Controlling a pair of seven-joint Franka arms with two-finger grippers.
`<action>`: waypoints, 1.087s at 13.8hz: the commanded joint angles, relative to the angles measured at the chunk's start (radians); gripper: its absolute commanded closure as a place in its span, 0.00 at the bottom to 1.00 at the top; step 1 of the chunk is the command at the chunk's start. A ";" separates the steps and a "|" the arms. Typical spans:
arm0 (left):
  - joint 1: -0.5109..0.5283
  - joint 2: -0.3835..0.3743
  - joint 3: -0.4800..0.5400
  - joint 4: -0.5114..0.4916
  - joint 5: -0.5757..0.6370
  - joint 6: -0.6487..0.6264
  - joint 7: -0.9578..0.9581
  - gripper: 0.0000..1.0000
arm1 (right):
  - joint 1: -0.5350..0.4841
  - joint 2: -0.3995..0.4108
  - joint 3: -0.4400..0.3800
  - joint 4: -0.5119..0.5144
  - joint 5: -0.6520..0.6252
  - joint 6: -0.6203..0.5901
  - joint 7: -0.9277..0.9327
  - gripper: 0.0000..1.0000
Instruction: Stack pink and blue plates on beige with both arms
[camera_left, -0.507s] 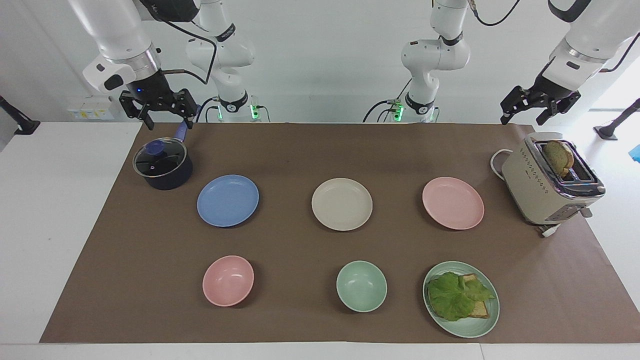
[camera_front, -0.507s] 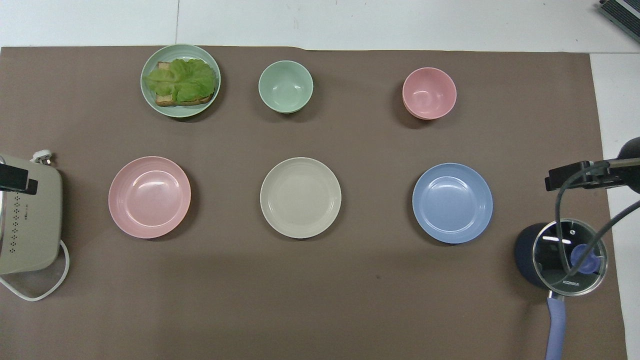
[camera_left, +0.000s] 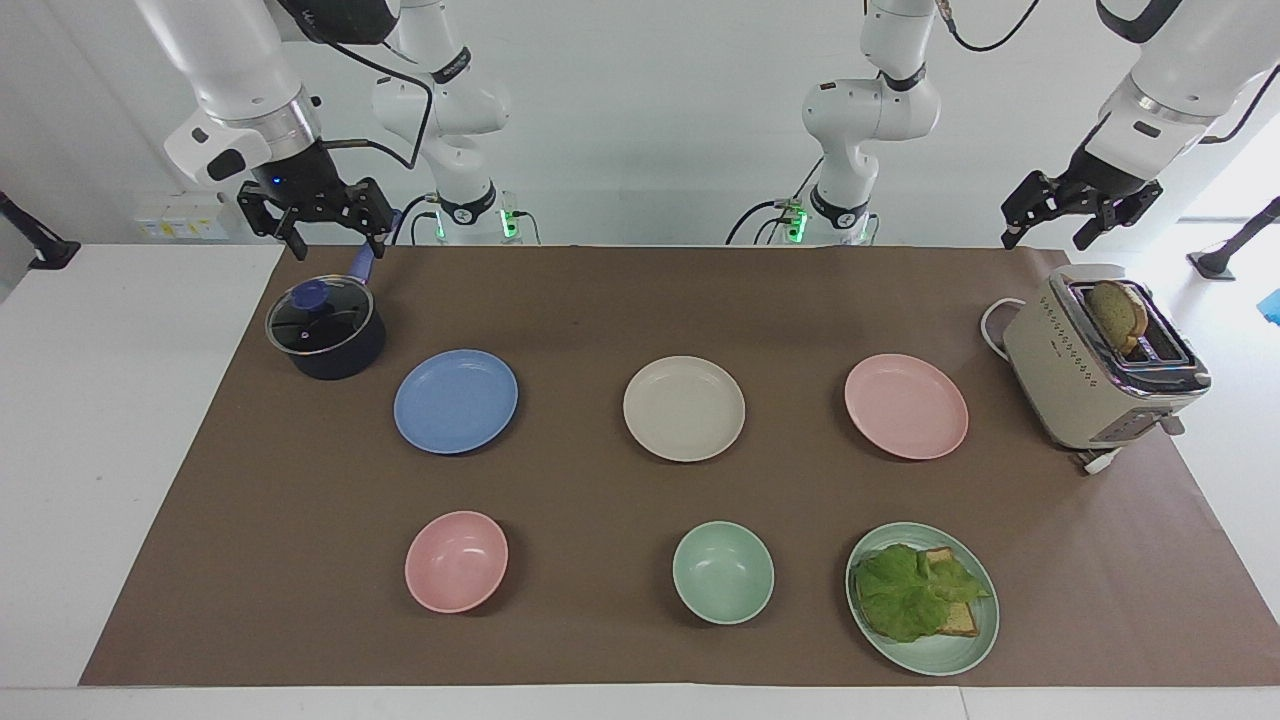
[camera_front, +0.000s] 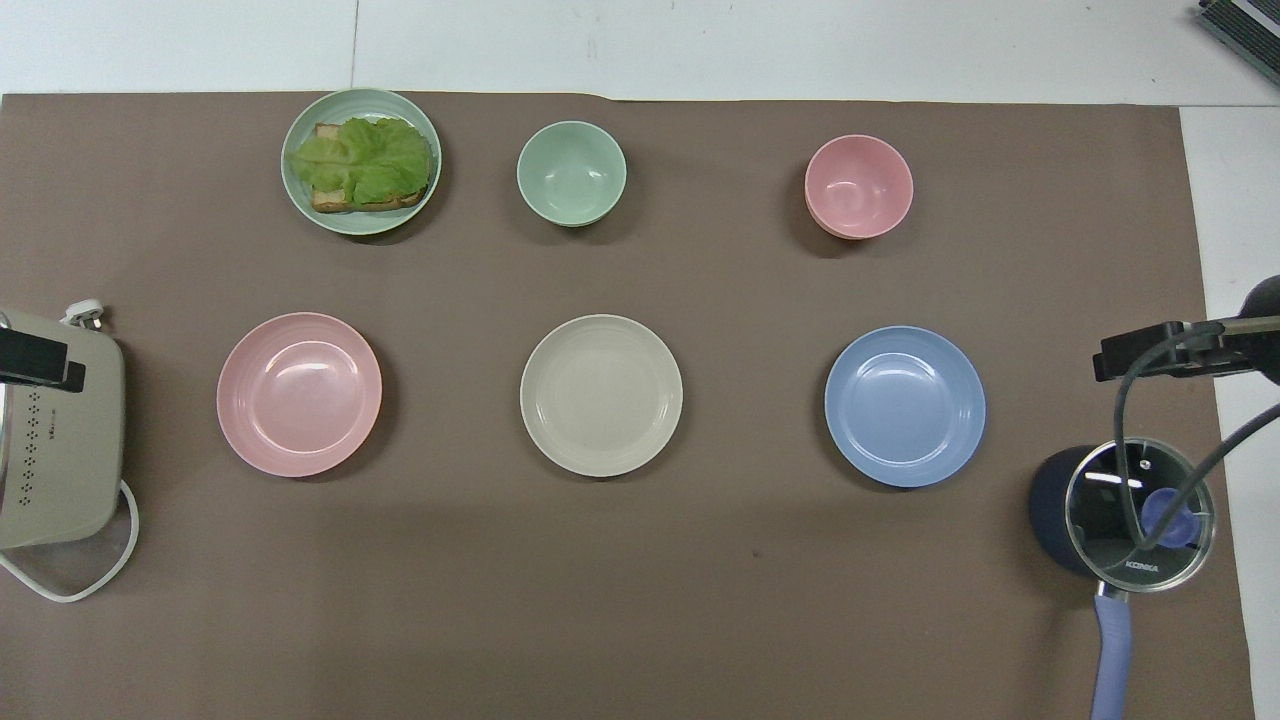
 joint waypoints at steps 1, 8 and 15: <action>-0.004 -0.031 -0.001 -0.164 0.009 0.153 0.003 0.00 | -0.009 -0.019 0.006 -0.023 0.010 0.014 0.019 0.00; 0.024 0.018 0.000 -0.437 0.009 0.492 0.046 0.00 | -0.009 -0.020 0.006 -0.024 0.011 0.012 0.019 0.00; 0.033 0.182 0.000 -0.497 0.008 0.618 0.046 0.00 | -0.009 -0.020 0.006 -0.024 0.011 0.011 0.019 0.00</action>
